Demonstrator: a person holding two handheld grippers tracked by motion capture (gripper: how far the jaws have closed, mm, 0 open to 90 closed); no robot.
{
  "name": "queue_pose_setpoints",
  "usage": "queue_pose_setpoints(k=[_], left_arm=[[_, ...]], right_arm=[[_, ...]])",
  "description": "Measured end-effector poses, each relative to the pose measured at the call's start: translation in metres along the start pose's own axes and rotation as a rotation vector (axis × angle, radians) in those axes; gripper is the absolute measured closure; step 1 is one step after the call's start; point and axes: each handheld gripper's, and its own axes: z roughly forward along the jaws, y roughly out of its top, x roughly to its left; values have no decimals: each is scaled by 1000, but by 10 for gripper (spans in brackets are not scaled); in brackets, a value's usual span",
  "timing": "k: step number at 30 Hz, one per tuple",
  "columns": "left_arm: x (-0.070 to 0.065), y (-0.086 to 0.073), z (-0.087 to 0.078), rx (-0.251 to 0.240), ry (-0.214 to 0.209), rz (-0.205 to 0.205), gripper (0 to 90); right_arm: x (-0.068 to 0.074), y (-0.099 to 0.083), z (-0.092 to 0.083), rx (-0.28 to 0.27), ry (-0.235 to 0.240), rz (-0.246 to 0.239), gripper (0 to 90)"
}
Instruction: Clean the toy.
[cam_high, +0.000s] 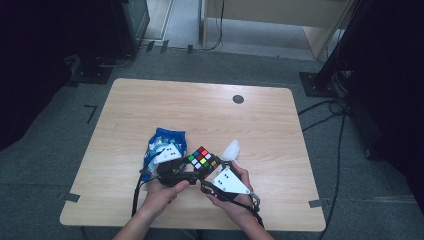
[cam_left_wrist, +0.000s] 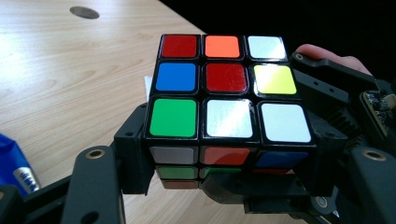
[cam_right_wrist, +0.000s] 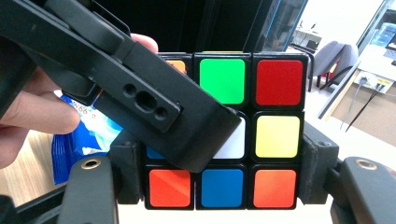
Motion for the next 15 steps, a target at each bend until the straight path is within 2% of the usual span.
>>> queue_pose_setpoints(k=[1,2,3,7,9,10,11,12,13,14,15], left_arm=[[0,1,-2,-25,-12,0,331],[0,1,-2,-25,-12,0,310],[0,3,-6,-53,-29,-6,269],[5,6,-14,-92,-17,-26,192],[7,6,-15,-98,-9,-35,185],[9,6,-16,-107,3,-50,185],[10,6,-15,-111,-2,-59,186],[10,6,-15,-111,-2,-59,186],[10,4,-12,-103,-7,-64,186],[8,3,-9,-96,0,-57,186],[7,3,-6,-91,3,-52,186]], right_arm=[[-2,2,-2,7,3,-5,345],[-2,2,-2,7,3,-5,345],[-5,3,-3,17,9,-3,346],[-20,1,-8,33,9,-2,345],[-25,2,-10,46,19,10,345],[-36,4,-14,55,26,12,345],[-41,4,-17,66,28,3,345],[-41,4,-17,66,28,3,345],[-51,0,-26,111,13,-35,345],[-57,-2,-31,124,4,-38,345],[-63,-4,-37,133,3,-19,345]])
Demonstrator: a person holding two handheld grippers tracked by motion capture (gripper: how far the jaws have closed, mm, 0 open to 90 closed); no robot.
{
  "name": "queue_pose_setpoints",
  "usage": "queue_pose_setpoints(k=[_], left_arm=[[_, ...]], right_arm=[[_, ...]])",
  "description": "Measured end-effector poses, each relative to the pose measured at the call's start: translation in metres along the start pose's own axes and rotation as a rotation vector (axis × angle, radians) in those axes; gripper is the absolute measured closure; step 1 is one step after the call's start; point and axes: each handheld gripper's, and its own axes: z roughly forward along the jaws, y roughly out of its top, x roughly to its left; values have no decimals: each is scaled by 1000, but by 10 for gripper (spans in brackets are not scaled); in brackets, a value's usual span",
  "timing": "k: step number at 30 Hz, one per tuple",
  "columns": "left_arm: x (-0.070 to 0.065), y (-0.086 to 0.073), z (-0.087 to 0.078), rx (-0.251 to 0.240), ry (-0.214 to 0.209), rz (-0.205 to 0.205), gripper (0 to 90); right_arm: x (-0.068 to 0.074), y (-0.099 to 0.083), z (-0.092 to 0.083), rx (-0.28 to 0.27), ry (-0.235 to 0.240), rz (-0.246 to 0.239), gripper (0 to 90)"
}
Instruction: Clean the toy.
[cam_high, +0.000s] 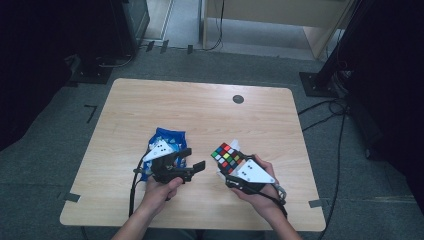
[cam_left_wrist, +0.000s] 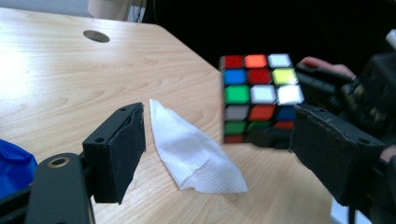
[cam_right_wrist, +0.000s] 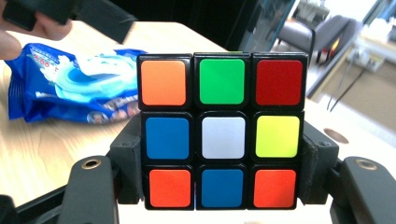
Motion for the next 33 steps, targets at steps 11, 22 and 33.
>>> queue_pose_setpoints(k=[11,22,33], left_arm=[[-8,-21,71,117,63,34,278],[-19,-43,137,327,232,135,483],[-15,-44,130,388,356,211,900]], right_arm=[[-30,-29,-26,63,-21,158,344],[-54,-46,-37,79,-86,242,344],[-52,-47,-37,98,-89,231,344]])
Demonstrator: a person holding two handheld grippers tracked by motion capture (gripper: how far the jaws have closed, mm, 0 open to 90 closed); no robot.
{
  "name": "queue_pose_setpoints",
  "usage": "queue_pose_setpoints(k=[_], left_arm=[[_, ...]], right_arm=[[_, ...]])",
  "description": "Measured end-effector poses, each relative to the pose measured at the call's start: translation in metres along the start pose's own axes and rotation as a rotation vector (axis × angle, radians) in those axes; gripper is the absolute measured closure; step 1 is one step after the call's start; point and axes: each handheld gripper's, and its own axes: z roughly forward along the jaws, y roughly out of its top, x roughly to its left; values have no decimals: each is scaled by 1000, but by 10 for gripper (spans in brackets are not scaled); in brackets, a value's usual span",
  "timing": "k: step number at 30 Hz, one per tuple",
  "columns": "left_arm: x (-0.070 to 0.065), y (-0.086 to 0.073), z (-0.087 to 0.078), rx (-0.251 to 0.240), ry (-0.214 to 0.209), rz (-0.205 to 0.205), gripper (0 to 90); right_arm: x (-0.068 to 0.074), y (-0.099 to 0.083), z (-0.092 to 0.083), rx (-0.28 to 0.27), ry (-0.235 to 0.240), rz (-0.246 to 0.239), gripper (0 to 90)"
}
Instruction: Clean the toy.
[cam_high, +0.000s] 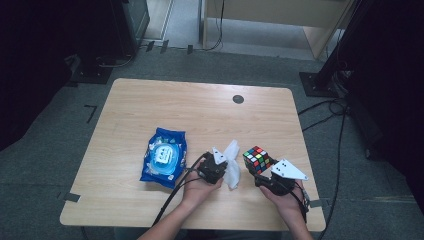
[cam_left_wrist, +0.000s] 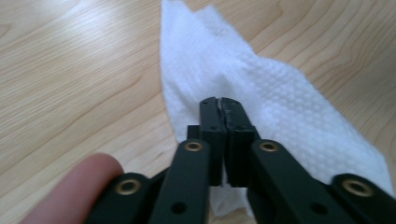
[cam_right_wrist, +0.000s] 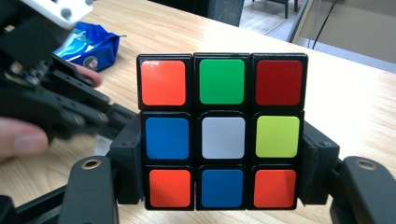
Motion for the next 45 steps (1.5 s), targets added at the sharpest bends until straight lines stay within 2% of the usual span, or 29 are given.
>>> queue_pose_setpoints(k=[1,2,3,4,7,8,11,12,13,16,18,20,21,26,27,29,30,32,35,36,37,38,39,40,41,42,43,44,45], left_arm=[[9,-8,-10,6,19,-8,900],[9,-8,-10,6,19,-8,900],[18,-19,-22,7,34,-26,900],[18,-19,-22,7,34,-26,900],[29,-37,-43,9,59,-42,900],[36,-48,-54,-3,84,-47,900],[48,-56,-62,-20,103,-68,900],[54,-58,-65,-28,111,-74,900],[65,-59,-68,-45,128,-102,898],[78,-60,-68,-61,105,-103,878],[82,-59,-67,-57,118,-82,861],[86,-58,-66,-57,120,-85,862],[94,-55,-63,-56,110,-98,862],[103,-48,-55,-48,120,-110,859],[107,-46,-53,-49,135,-118,853],[113,-45,-53,-59,132,-145,835],[113,-45,-53,-59,132,-145,820],[114,-46,-57,-92,106,-161,803],[108,-47,-67,-170,33,-101,755],[101,-45,-72,-210,-24,-81,682],[101,-45,-72,-210,-24,-81,636],[96,-44,-73,-221,-39,-72,636],[86,-40,-70,-200,-68,-53,519],[86,-40,-70,-200,-68,-53,462],[76,-38,-64,-151,-68,-24,439],[76,-38,-64,-151,-68,-24,450],[71,-39,-59,-121,-62,-2,450],[67,-40,-51,-53,5,15,450],[67,-41,-47,-21,24,7,463]], right_arm=[[-1,0,1,4,-3,7,344],[-2,-1,2,7,-4,9,344],[-2,-1,2,10,-4,14,344],[-2,-1,2,10,-4,14,344],[-1,-3,4,21,3,8,344],[1,-3,4,27,9,-2,344],[5,-2,4,27,18,-8,344],[7,-2,4,29,24,-12,344],[8,-1,5,29,27,-14,344],[13,1,7,26,45,-24,344],[18,1,9,31,63,-35,344],[20,1,10,34,70,-38,344],[25,1,12,44,87,-47,344],[33,0,18,57,114,-64,344],[36,1,19,59,122,-64,344],[39,1,20,61,128,-67,344],[39,1,20,61,128,-67,344],[41,2,20,61,135,-74,344],[43,2,21,65,139,-82,344],[43,2,20,63,142,-83,344],[43,2,20,63,142,-83,344],[43,2,20,63,142,-83,344],[42,2,21,66,142,-81,344],[42,2,21,66,142,-81,344],[43,2,21,71,142,-80,344],[43,2,21,71,142,-80,344],[44,1,21,71,143,-81,344],[45,1,21,73,148,-88,344],[46,1,21,73,150,-92,344]])
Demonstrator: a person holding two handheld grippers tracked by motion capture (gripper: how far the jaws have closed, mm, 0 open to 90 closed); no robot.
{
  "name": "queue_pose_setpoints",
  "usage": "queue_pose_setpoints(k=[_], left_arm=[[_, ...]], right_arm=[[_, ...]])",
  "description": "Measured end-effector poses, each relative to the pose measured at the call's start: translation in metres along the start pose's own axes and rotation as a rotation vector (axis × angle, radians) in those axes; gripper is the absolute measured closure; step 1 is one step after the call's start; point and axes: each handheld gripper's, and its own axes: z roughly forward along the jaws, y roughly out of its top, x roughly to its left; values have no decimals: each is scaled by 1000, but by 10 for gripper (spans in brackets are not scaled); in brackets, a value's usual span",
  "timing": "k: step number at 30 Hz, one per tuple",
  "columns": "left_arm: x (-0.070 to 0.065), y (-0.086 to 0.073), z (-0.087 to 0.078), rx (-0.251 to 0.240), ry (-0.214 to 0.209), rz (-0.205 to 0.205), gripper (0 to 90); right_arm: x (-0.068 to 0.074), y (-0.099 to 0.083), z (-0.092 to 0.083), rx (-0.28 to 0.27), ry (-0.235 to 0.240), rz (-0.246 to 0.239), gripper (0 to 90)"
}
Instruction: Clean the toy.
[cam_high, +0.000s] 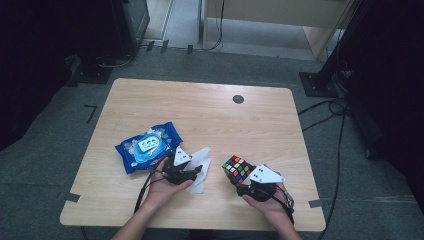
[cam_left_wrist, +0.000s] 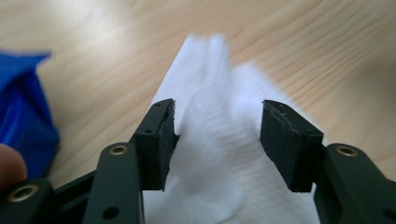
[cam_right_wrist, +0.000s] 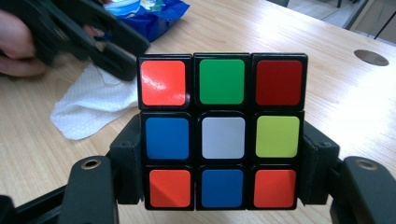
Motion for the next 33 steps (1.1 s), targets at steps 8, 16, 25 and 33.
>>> queue_pose_setpoints(k=[8,16,25,33], left_arm=[[1,-2,-1,7,-44,-1,896],[-21,22,-60,-332,-340,-15,900],[-51,27,-64,-331,-481,55,893],[-29,23,-56,-296,-416,-72,894]], right_arm=[[5,0,1,4,14,-6,344],[28,6,6,-1,62,-51,344],[56,14,14,12,99,-93,344],[52,14,9,-24,73,-96,344]])
